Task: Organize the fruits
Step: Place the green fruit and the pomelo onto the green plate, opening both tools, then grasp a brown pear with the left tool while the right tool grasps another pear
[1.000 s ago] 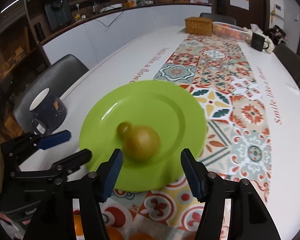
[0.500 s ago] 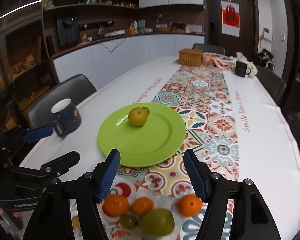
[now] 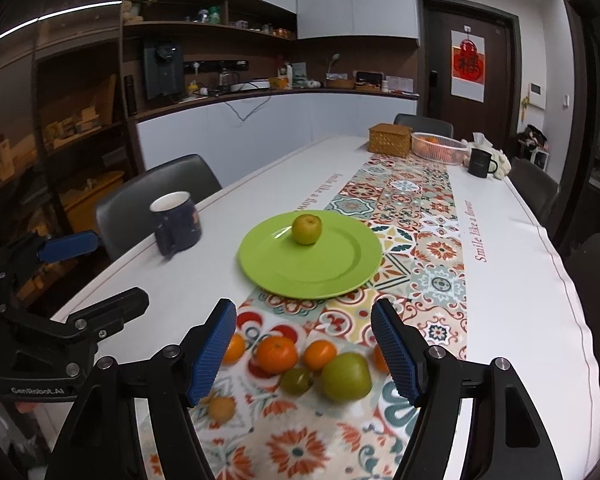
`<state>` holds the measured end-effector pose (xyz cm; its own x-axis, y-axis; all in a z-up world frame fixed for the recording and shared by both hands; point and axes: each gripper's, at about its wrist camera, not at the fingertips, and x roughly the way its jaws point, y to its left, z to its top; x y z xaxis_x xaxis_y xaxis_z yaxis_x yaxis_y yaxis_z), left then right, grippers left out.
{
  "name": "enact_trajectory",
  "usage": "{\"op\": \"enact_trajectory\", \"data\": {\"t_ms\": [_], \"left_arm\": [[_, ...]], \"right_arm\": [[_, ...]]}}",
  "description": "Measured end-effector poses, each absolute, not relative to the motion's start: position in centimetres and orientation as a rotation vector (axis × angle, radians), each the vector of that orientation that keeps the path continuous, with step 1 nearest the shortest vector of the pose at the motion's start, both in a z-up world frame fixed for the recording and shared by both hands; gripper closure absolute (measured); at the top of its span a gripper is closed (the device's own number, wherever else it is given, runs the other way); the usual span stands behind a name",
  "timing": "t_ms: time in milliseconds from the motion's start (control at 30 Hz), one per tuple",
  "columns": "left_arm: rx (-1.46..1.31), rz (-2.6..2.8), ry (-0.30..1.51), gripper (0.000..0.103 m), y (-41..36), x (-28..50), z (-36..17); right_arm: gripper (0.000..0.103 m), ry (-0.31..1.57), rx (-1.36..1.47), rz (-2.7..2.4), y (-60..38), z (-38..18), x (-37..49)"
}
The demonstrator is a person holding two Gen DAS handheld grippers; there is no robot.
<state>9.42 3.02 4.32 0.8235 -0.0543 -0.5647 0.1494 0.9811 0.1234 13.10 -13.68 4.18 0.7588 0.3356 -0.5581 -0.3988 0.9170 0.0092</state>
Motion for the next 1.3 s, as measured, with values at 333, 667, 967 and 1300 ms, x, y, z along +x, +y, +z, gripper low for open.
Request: {"op": "enact_trajectory", "data": {"t_ms": [333,667,967,1300], "left_arm": [[0.245,-0.142,0.562,0.012,3.8,6.5,2.9],[0.351,-0.298,0.569,0.019,2.7,6.5,0.2],[0.436,-0.448,0.617,0.035,2.0,7.6,-2.5],[0.39,-0.554,0.74,0.052,2.0,10.1,-5.6]], "right_arm": [[0.032,0.563,-0.23,0.449,-11.2,3.1,9.2],[0.033,0.653,-0.304,0.528,-9.8,0.1,8.8],[0.041,0.705,-0.441,0.599,-8.2,-2.7,9.3],[0.057,0.805,-0.46,0.685,-7.1,-5.3,11.2]]}}
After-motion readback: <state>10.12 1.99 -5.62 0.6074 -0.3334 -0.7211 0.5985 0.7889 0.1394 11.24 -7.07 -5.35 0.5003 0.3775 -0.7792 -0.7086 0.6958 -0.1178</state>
